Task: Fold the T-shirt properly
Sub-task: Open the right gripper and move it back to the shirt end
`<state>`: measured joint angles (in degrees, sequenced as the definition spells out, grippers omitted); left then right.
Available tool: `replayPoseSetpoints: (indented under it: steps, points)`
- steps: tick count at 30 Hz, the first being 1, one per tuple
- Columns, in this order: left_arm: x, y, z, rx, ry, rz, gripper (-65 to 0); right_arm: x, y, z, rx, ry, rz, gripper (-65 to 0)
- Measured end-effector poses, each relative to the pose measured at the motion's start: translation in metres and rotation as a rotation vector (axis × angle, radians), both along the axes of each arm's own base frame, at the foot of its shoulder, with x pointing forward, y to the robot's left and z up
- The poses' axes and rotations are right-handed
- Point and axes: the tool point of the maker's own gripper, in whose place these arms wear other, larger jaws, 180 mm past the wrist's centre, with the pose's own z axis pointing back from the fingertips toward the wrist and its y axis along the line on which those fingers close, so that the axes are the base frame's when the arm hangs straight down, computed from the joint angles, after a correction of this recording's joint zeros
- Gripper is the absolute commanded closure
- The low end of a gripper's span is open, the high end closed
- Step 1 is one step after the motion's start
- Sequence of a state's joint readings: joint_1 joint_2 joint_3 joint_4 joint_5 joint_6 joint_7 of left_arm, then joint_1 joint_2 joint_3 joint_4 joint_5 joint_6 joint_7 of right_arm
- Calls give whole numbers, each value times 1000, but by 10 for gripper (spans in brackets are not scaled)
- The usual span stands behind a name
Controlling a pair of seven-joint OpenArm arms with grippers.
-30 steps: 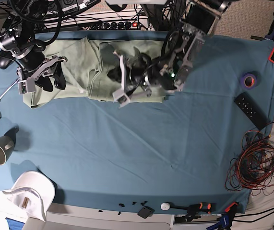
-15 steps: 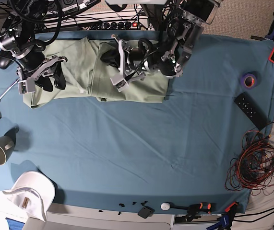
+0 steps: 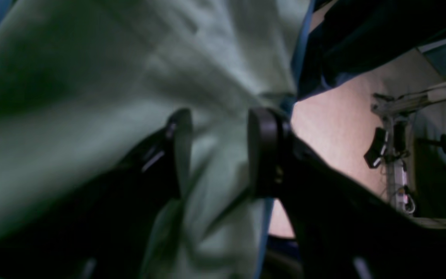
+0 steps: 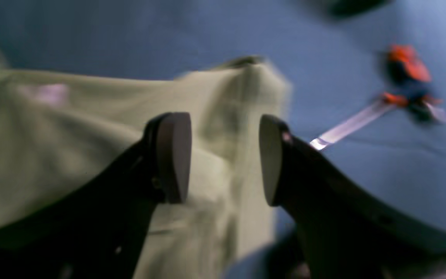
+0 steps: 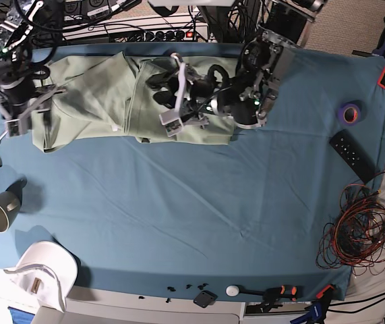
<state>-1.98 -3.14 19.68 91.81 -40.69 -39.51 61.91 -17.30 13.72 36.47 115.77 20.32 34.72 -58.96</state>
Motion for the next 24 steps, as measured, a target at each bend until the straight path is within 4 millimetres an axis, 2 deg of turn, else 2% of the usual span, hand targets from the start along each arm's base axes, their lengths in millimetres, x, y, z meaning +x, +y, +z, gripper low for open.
replayPoseSetpoints:
  steps: [4,7,10,14,18,22,24]
  points:
    - [15,33,-11,55,-5,57,-251,-1,-12,1,-27,17,-22,-286]
    - [28,57,-12,52,7,120,-252,-2,-24,-11,39,46,-56,-286]
    - [41,80,-8,35,14,192,-251,4,-43,-20,182,54,-108,-286]
    - [52,105,-11,59,11,250,-252,18,-57,-24,452,38,-110,-286]
    - [55,113,-10,61,10,266,-252,18,-64,-43,691,91,-110,-286]
    - [55,113,-9,54,12,267,-252,10,-69,-72,861,123,-195,-286]
    - [54,112,-7,40,16,267,-252,13,-70,-72,914,88,-206,-287]
